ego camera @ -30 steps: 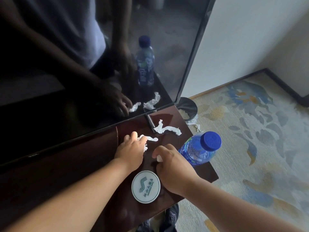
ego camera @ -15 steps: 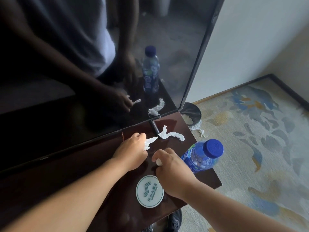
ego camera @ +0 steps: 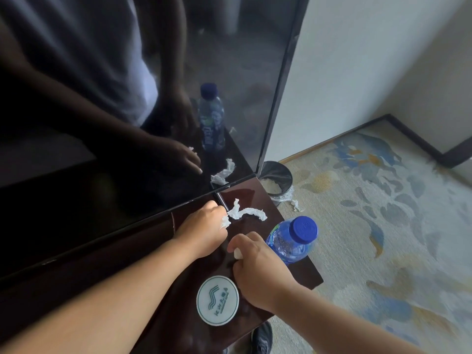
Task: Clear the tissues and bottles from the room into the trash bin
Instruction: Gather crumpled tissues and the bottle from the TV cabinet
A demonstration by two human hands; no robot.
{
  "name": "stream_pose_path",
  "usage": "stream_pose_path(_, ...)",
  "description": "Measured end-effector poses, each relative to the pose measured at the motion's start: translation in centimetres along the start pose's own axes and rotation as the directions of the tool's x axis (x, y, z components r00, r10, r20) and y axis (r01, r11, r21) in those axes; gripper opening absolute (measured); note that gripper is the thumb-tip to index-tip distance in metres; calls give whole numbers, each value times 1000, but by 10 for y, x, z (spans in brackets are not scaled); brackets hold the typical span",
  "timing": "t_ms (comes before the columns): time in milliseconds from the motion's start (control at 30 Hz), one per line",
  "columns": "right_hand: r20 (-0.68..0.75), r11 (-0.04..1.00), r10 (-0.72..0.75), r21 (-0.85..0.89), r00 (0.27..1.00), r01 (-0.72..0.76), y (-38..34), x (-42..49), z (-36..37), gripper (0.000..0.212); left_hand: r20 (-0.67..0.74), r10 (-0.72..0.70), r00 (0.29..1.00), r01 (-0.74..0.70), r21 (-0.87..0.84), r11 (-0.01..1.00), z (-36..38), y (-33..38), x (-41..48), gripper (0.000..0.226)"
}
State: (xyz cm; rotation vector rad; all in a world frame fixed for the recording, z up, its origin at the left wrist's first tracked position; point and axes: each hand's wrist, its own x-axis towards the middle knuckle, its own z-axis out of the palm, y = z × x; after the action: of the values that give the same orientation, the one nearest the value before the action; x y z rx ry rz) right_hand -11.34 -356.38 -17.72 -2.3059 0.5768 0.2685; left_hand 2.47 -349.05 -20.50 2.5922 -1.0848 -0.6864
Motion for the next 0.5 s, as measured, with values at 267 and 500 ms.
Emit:
stream_pose_path(267, -16, 1000, -4, 1, 1000, 4, 5, -5, 4, 33, 4, 62, 998, -62, 51, 997, 4, 2, 10, 15)
stream_pose_path(500, -45, 999, 6, 32, 999, -5, 12, -14, 9, 32, 79, 52, 995, -57, 54, 997, 7, 7, 17, 29)
